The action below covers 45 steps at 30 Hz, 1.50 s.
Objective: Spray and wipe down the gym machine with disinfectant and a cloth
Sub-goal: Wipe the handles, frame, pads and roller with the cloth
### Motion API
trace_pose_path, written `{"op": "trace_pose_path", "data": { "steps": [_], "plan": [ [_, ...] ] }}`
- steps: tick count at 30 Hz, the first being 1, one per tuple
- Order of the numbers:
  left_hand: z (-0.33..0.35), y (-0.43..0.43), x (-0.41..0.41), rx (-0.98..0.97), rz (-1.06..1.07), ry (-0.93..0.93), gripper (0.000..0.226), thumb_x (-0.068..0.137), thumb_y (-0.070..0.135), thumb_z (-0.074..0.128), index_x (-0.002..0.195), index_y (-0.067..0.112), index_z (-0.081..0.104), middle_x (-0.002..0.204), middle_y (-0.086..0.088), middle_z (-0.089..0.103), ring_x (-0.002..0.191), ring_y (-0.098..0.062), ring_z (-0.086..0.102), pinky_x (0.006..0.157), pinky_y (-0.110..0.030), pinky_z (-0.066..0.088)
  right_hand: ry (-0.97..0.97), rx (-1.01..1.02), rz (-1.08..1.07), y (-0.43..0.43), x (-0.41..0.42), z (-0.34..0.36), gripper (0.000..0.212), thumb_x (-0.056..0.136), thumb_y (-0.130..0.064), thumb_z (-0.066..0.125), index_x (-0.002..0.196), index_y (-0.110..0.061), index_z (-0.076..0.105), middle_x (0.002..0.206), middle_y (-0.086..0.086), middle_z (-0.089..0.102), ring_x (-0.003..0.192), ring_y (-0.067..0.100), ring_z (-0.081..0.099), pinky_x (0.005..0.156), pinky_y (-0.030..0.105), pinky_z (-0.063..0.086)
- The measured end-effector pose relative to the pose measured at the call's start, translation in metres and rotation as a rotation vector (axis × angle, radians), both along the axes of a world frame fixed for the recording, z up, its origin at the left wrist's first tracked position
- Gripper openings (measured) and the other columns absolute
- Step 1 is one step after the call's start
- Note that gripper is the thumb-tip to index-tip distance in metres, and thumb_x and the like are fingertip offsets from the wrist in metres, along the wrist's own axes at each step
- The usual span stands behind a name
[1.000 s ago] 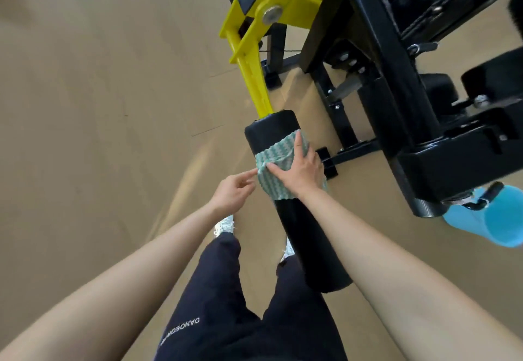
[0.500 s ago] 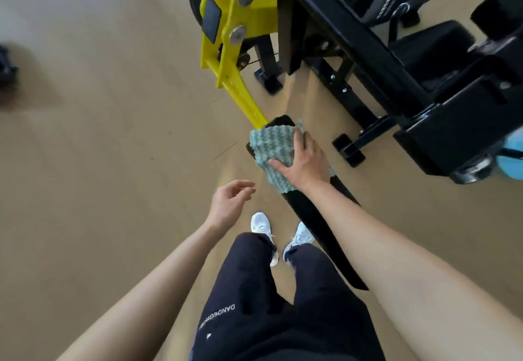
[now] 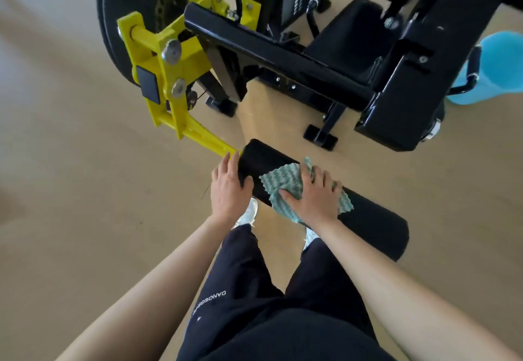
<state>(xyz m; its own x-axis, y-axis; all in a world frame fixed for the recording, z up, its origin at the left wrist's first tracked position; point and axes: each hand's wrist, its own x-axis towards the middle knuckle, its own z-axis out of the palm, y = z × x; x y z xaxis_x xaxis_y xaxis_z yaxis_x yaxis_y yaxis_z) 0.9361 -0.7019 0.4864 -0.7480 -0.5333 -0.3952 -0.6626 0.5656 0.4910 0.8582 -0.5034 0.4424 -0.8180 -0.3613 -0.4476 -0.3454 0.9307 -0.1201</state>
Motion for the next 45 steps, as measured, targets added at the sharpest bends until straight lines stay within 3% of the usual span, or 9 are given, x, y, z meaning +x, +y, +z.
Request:
{"op": "trace_pose_path", "data": {
  "steps": [3,9,15,21,24,30,34,42,45],
  "plan": [
    [-0.02,-0.033,-0.001,0.165,-0.057,-0.079,0.069,0.101,0.024,0.06,0.162,0.017,0.029,0.157,-0.01,0.043,0.139,-0.035,0.044,0.108,-0.044,0.041,-0.02,0.001,-0.047,-0.046,-0.002,0.002,0.099,0.083,-0.093,0.023,0.158,-0.028,0.022,0.159,0.014,0.038,0.145,0.039,0.035,0.116,0.066,0.023],
    [-0.035,-0.06,0.002,0.421,-0.056,-0.008,0.053,0.098,0.014,0.062,0.148,0.025,0.051,0.115,0.003,0.055,0.108,-0.026,0.065,0.096,-0.049,0.054,-0.044,-0.047,-0.127,-0.112,-0.007,0.002,0.089,0.084,-0.089,0.019,0.155,-0.035,0.027,0.157,0.009,0.04,0.144,0.037,0.035,0.117,0.064,0.022],
    [-0.034,-0.068,-0.001,0.461,-0.074,0.008,0.051,0.096,0.011,0.067,0.145,0.019,0.055,0.134,-0.005,0.057,0.11,-0.02,0.067,0.088,-0.026,0.049,-0.004,-0.034,-0.236,-0.037,0.015,0.007,0.086,0.093,-0.083,0.017,0.16,-0.03,0.026,0.164,0.008,0.033,0.153,0.031,0.025,0.126,0.053,0.015],
    [-0.03,-0.071,-0.003,0.474,-0.073,-0.002,0.053,0.095,0.015,0.069,0.146,0.022,0.054,0.141,0.001,0.056,0.109,-0.015,0.066,0.097,-0.034,0.053,-0.003,0.032,-0.546,0.037,0.029,0.016,0.105,0.083,-0.091,0.002,0.16,-0.025,0.028,0.167,0.012,0.023,0.157,0.033,0.012,0.127,0.059,0.006],
    [-0.032,-0.08,-0.004,0.527,-0.081,-0.026,0.056,0.094,0.016,0.07,0.147,0.025,0.054,0.142,0.005,0.056,0.113,-0.015,0.068,0.099,-0.034,0.052,-0.016,0.039,-0.617,0.009,0.027,0.016,0.096,0.089,-0.085,0.012,0.159,-0.022,0.03,0.171,0.01,0.011,0.157,0.042,0.003,0.124,0.065,-0.002],
    [-0.033,-0.096,-0.007,0.653,-0.146,-0.089,0.067,0.092,0.01,0.071,0.152,0.028,0.048,0.146,0.007,0.054,0.12,-0.013,0.066,0.104,-0.036,0.051,-0.06,-0.009,-0.403,-0.092,0.002,0.011,0.085,0.091,-0.084,0.013,0.153,-0.03,0.039,0.165,0.008,0.034,0.154,0.044,0.02,0.121,0.071,0.002],
    [-0.032,-0.098,-0.005,0.693,-0.161,-0.084,0.072,0.088,0.005,0.074,0.15,0.031,0.05,0.143,0.006,0.056,0.117,-0.006,0.066,0.085,-0.017,0.052,-0.083,-0.088,-0.206,-0.142,-0.012,0.012,0.078,0.095,-0.079,0.023,0.153,-0.03,0.038,0.16,0.007,0.039,0.15,0.038,0.029,0.12,0.066,0.014],
    [-0.033,-0.102,-0.006,0.702,-0.204,-0.126,0.081,0.085,0.005,0.079,0.154,0.03,0.044,0.151,0.008,0.05,0.123,-0.013,0.064,0.097,-0.032,0.052,0.0,-0.142,-0.201,-0.068,0.0,0.003,0.081,0.095,-0.08,0.02,0.151,-0.026,0.043,0.154,0.005,0.047,0.145,0.031,0.038,0.122,0.051,0.024],
    [-0.029,-0.095,-0.005,0.448,-0.298,-0.069,0.073,0.087,0.014,0.077,0.153,0.024,0.045,0.151,0.001,0.049,0.128,-0.02,0.058,0.095,-0.033,0.049,-0.044,-0.175,-0.286,-0.045,0.007,0.009,0.082,0.093,-0.08,0.034,0.156,-0.028,0.036,0.163,0.004,0.036,0.153,0.029,0.026,0.126,0.052,0.013]
  ]
}}
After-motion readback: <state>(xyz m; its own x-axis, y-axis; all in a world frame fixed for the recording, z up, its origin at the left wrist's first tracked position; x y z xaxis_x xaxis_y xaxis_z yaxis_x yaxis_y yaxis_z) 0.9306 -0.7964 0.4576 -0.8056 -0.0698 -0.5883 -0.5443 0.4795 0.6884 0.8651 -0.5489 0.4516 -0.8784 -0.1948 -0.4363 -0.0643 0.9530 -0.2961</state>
